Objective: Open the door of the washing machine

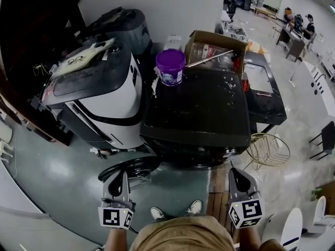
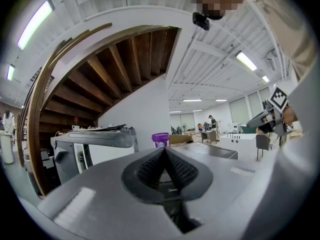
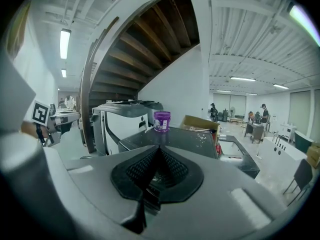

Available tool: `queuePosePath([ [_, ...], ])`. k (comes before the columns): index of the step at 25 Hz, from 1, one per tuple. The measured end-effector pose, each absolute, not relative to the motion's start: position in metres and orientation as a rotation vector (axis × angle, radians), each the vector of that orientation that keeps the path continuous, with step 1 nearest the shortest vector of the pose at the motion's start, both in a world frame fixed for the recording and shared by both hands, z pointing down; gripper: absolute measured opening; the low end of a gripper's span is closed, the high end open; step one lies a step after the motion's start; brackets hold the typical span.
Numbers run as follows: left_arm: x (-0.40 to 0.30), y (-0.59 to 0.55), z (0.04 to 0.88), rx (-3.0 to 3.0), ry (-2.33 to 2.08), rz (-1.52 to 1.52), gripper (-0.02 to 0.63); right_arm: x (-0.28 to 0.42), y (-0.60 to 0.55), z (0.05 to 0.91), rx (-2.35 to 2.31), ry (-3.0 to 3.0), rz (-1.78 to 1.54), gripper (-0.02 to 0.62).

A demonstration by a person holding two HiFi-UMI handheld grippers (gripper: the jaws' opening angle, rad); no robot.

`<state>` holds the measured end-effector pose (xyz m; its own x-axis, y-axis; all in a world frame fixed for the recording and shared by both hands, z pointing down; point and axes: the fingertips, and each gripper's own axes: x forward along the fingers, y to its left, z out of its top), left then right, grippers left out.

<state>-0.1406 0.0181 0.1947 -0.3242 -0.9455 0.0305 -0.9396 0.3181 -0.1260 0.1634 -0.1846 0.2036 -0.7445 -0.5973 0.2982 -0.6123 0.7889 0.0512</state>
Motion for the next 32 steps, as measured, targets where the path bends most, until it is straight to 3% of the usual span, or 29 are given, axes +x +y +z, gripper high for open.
queuePosePath([
  [32, -0.148, 0.009, 0.196, -1.855, 2.458, -0.162, 0.060, 0.153, -0.174, 0.201, 0.976, -2.676, 0.053, 0.005],
])
